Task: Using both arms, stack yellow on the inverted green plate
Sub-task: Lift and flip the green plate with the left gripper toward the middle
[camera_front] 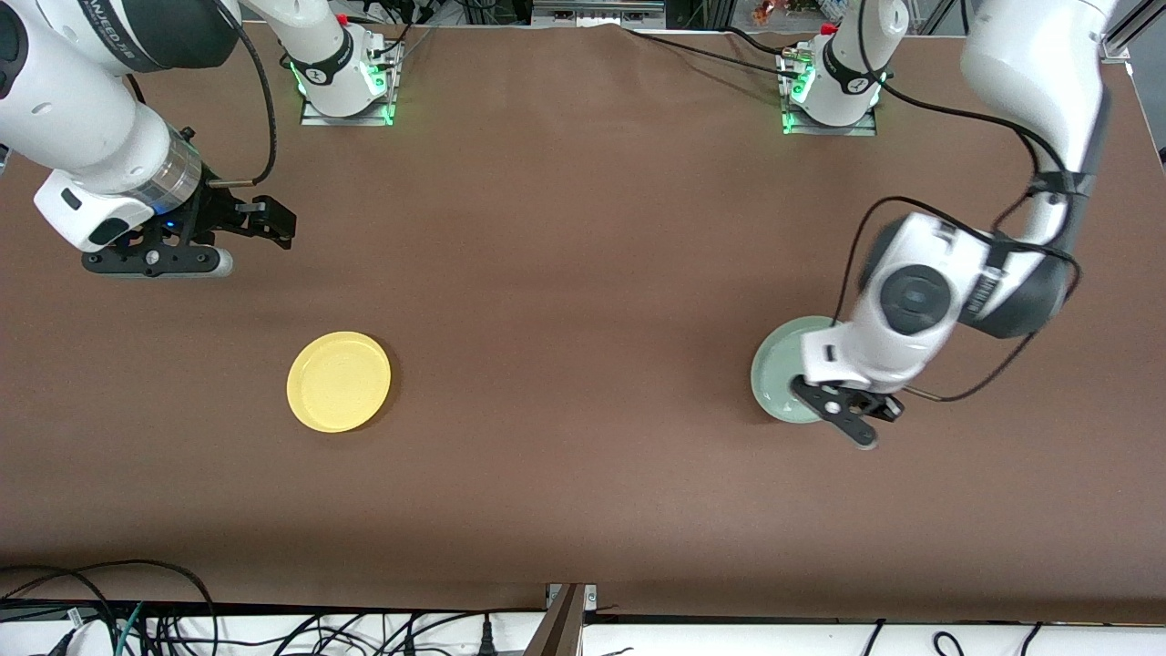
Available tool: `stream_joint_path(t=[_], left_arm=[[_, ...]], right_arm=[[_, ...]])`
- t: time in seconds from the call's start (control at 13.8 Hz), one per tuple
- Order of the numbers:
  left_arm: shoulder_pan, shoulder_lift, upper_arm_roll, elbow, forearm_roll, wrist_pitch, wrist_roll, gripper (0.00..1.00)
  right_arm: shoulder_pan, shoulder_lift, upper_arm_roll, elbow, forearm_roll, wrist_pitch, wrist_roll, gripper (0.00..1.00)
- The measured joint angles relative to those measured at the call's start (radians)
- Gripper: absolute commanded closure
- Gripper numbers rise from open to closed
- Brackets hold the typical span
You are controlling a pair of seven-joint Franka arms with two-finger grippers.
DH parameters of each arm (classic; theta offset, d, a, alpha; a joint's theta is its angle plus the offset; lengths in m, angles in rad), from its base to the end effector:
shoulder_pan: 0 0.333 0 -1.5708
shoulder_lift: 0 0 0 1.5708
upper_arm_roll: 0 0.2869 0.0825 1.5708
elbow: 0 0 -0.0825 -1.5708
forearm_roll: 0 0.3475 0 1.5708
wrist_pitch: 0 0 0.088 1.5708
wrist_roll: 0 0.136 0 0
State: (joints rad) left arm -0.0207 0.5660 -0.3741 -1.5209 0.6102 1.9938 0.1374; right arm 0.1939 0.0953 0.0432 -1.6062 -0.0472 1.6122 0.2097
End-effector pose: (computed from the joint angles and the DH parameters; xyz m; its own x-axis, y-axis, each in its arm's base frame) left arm 0.6284 -0.1726 0.3125 0.7394 -0.6619 -0.1235 -0.6606 -0.6777 -0.3229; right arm 0.5268 0.1200 0.5041 0.9965 0.0290 -0.0783 0.0337 -0.9976 0.0603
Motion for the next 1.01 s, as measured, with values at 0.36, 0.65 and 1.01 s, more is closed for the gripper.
stream_joint_path(t=[0.36,0.65,1.01], left_arm=[[-0.297,0.024,0.029,0.027,0.229,-0.169,-0.355,1.0],[-0.58,0.088,0.066,0.074,0.328,-0.332,-0.63,1.0],[-0.925,0.217,0.296,0.123,0.378,-0.439,-0.83,1.0]], right_arm=[[-0.001,0.0,-0.008,-0.001,0.0,0.021,-0.008,0.0],[-0.003,0.005,-0.069,-0.003,0.04,0.042,-0.128,0.0],[-0.01,0.04,-0.137,-0.013,0.052,0.114,-0.274,0.0]])
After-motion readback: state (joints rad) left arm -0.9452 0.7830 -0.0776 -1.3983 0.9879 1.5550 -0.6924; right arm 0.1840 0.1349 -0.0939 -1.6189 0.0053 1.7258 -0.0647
